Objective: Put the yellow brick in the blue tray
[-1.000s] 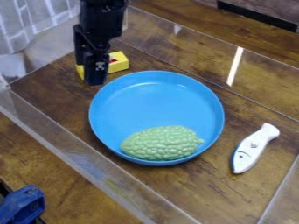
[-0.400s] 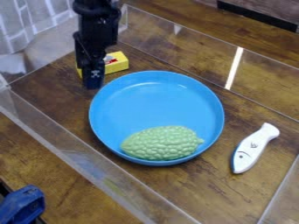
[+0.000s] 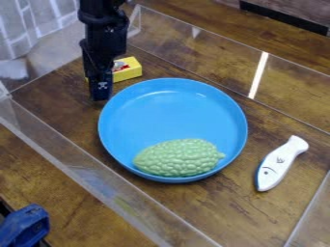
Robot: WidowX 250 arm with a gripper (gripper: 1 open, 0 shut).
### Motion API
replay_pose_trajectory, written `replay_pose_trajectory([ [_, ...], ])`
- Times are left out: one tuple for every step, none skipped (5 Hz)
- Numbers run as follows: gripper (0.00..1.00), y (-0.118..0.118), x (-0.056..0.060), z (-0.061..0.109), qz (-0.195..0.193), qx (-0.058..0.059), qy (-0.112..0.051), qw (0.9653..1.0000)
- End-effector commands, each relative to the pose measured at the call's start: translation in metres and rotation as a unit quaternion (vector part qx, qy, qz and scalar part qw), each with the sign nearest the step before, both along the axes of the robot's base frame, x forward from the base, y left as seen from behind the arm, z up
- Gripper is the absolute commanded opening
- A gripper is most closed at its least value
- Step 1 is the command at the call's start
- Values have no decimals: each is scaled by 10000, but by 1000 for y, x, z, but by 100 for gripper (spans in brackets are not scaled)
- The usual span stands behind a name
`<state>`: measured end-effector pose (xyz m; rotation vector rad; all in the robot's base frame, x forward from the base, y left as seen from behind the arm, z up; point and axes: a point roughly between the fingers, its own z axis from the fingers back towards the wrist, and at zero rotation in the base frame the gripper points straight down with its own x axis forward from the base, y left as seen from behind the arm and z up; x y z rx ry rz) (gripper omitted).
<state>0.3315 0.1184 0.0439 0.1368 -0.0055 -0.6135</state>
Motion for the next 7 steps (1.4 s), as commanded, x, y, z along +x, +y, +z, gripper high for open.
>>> replay_pose_trajectory([
  [100, 9, 14, 15, -101, 131, -371, 9992],
  [100, 9, 20, 12, -250, 184, -431, 9986],
  [0, 10, 26, 21, -326, 273, -469, 9980],
  [0, 12, 38, 47, -290, 437, -591, 9969],
  [100, 20, 51, 45, -596, 522, -680, 9945],
  [100, 25, 57, 34, -961, 537, -742, 9911],
  [100, 27, 62, 22, -1079, 535, -769, 9897],
])
